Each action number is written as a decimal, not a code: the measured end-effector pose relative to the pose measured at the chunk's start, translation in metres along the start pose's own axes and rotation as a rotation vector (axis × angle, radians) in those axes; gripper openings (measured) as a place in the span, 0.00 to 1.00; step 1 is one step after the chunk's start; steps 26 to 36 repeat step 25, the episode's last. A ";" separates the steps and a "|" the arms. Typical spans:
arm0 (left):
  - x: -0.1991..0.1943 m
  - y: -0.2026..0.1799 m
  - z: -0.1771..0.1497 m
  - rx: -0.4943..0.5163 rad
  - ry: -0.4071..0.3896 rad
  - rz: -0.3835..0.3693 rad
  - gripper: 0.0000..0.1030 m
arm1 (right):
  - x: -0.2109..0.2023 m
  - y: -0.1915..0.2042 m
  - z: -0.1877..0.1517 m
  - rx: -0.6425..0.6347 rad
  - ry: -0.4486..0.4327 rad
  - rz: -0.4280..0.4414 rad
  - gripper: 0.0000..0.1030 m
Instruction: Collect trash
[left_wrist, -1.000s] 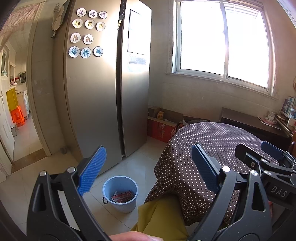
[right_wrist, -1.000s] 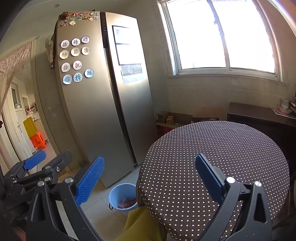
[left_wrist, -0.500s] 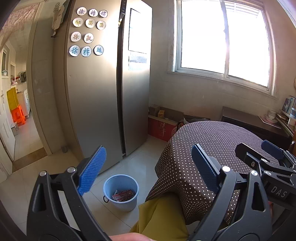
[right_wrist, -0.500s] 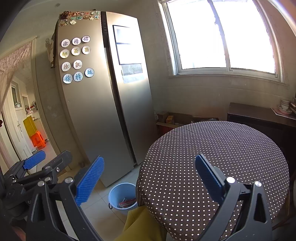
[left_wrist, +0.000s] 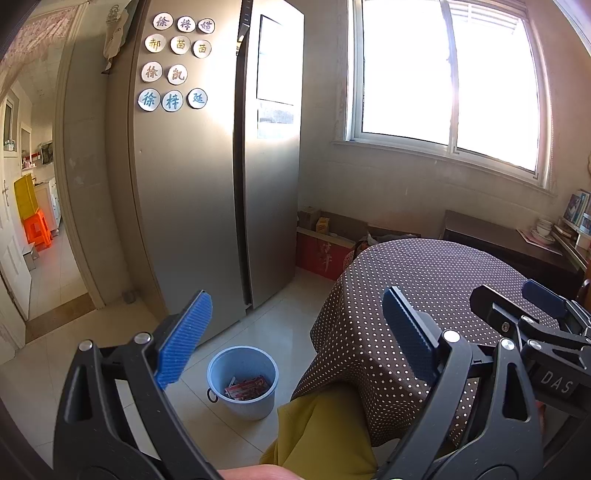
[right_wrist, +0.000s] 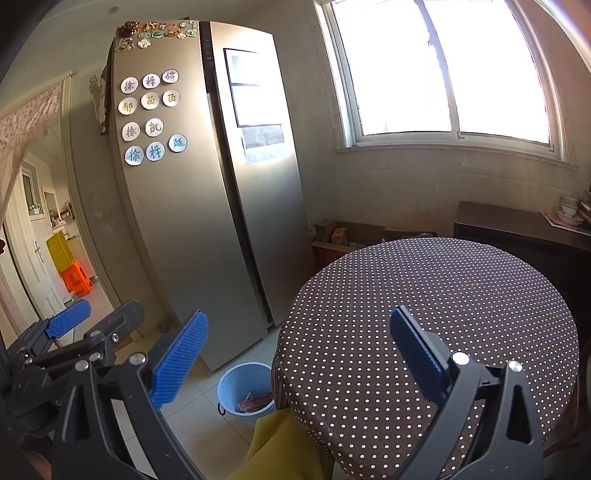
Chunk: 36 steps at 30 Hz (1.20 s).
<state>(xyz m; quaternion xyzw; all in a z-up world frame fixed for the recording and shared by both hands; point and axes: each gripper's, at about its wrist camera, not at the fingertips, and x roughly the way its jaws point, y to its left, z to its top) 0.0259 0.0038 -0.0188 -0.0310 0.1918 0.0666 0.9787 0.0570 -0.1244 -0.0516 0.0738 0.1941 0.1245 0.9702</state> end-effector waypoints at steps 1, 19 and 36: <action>0.000 0.000 0.000 0.000 0.001 0.000 0.89 | 0.000 0.000 0.000 0.001 0.001 0.000 0.94; 0.000 0.003 -0.001 0.007 0.010 0.005 0.90 | 0.003 0.000 -0.002 0.008 0.009 0.000 0.94; 0.008 0.004 0.000 0.011 0.023 0.006 0.91 | 0.008 -0.001 -0.004 0.021 0.025 -0.001 0.94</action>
